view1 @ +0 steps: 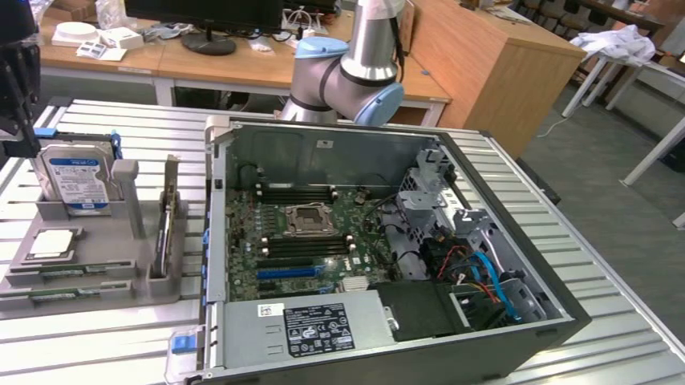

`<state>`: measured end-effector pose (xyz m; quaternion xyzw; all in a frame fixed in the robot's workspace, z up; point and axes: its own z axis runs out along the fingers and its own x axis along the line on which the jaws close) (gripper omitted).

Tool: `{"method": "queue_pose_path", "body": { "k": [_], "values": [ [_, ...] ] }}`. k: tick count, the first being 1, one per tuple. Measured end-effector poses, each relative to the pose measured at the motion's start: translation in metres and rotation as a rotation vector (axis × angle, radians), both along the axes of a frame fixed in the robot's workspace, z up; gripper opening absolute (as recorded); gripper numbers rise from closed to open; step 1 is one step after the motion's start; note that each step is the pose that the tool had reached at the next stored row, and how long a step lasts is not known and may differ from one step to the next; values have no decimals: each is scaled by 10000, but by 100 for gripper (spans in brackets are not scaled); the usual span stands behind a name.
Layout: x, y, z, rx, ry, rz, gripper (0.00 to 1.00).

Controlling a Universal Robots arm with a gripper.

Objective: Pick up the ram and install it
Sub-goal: 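Pick up the ram and move it above insertion slot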

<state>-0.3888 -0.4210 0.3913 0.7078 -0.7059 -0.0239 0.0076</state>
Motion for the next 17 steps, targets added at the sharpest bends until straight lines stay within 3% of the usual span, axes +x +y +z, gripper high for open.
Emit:
{"method": "queue_pose_path", "body": {
  "k": [7,17],
  "values": [
    [19,1,0,-1,0,0,11],
    [186,-7,0,8,-1,31,11]
  ]
}}
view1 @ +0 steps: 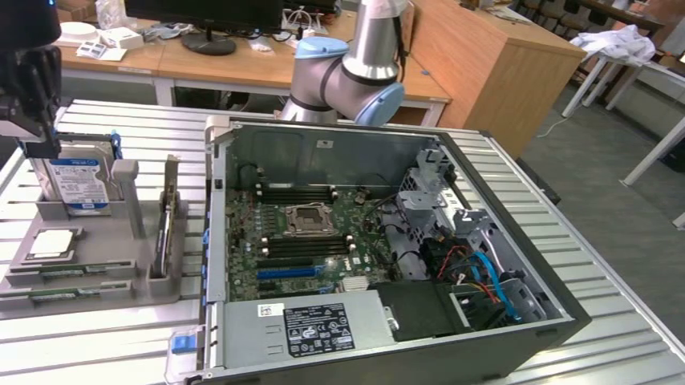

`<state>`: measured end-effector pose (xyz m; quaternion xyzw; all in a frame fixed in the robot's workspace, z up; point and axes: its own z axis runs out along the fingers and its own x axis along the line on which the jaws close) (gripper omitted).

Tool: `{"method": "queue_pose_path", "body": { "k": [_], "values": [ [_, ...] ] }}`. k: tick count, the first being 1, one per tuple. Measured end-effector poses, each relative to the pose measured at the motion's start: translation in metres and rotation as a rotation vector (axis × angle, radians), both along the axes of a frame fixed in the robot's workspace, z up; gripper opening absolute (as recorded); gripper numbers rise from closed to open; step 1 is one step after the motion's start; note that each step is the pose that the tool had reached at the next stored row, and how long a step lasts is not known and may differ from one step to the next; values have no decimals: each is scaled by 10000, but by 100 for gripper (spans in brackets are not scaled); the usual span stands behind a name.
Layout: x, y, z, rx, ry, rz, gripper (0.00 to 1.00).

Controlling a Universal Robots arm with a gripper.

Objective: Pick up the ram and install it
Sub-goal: 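Pick up the ram and move it above insertion slot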

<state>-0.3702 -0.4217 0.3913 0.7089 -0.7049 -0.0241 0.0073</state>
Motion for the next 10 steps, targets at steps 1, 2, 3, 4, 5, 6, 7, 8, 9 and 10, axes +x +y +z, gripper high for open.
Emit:
{"method": "queue_pose_path", "body": {
  "k": [1,2,3,4,5,6,7,8,9,10],
  "values": [
    [17,-1,0,1,0,4,11],
    [33,-2,0,3,0,9,11],
    [48,-3,0,4,0,13,11],
    [63,-3,1,4,1,17,11],
    [77,-4,0,6,0,21,11],
    [91,-5,0,6,0,24,11],
    [102,-5,0,6,0,26,11],
    [110,-5,0,6,-1,29,11],
    [111,-5,0,6,0,29,11],
    [112,-5,-1,6,1,30,11]
  ]
}}
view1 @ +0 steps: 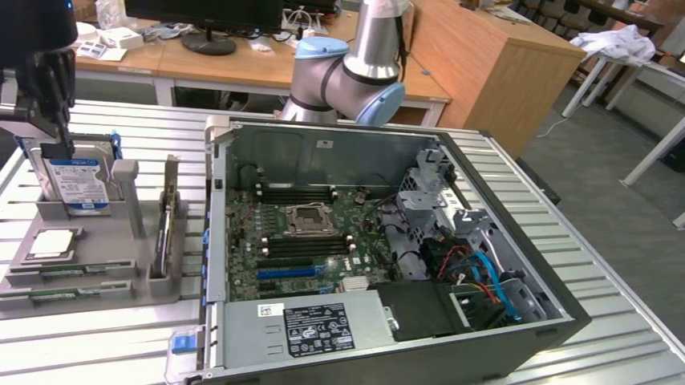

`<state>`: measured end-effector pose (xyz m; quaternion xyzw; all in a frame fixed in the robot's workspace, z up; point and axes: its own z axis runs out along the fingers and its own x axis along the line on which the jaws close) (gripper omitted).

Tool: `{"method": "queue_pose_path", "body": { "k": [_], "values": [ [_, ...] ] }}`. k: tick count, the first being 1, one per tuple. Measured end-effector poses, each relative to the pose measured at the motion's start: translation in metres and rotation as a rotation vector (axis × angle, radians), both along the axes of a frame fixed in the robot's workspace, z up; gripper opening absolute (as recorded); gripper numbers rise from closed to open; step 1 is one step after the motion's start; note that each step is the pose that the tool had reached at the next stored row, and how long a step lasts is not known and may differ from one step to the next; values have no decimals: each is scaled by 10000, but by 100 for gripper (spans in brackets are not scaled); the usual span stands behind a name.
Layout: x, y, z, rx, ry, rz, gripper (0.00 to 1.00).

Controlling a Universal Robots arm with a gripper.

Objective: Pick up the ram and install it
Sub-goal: 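Pick up the ram and move it above insertion slot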

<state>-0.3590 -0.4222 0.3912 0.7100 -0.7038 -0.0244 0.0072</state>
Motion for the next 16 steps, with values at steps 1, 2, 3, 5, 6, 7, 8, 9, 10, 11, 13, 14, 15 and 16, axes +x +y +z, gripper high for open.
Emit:
{"method": "queue_pose_path", "body": {
  "k": [1,2,3,5,6,7,8,9,10,11,13,14,15,16],
  "values": [
    [0,0,-4,0,0,1,11],
    [0,0,-4,0,0,0,11],
    [0,0,-4,-1,0,0,11],
    [0,0,-4,0,0,1,11],
    [0,0,-4,0,0,0,11],
    [0,0,-4,0,-1,0,11],
    [0,0,-4,0,-1,0,11],
    [0,0,-4,0,-1,0,11],
    [0,0,-4,0,-1,0,11],
    [0,0,-4,0,-1,0,11],
    [0,0,-4,0,0,0,17],
    [0,0,-4,0,0,0,17],
    [0,0,-4,0,-1,0,23],
    [0,0,-4,0,-1,0,23]
  ]
}}
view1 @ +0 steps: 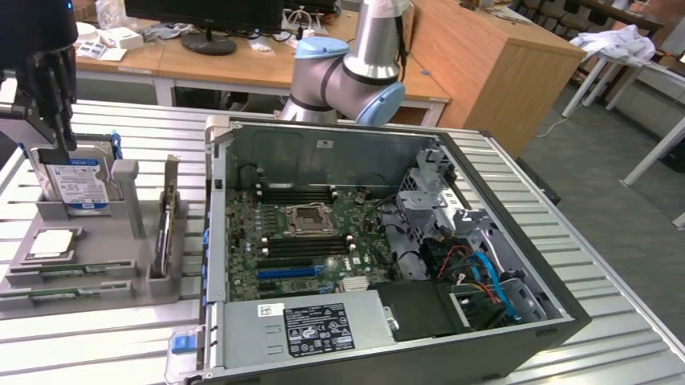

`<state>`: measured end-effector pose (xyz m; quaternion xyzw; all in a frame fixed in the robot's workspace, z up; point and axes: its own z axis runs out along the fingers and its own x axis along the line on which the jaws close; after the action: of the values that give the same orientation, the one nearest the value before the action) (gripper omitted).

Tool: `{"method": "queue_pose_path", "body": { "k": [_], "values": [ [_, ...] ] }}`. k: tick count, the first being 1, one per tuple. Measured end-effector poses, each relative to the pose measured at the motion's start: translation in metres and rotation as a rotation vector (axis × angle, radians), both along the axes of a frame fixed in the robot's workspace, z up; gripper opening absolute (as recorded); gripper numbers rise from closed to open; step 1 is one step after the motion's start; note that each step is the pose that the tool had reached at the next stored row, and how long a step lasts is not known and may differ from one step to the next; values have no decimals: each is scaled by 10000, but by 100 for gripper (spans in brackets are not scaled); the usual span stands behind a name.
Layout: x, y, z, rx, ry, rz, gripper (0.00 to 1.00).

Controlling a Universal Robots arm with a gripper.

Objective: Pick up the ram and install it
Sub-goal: 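Pick up the ram and move it above insertion slot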

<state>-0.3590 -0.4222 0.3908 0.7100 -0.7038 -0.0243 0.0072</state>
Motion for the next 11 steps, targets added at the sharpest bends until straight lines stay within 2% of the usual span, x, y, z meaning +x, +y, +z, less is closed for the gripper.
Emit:
{"method": "queue_pose_path", "body": {
  "k": [1,6,11],
  "values": [
    [0,0,0,0,0,0,30],
    [0,0,-1,1,-1,0,30],
    [0,0,-43,18,-24,0,30]
  ]
}}
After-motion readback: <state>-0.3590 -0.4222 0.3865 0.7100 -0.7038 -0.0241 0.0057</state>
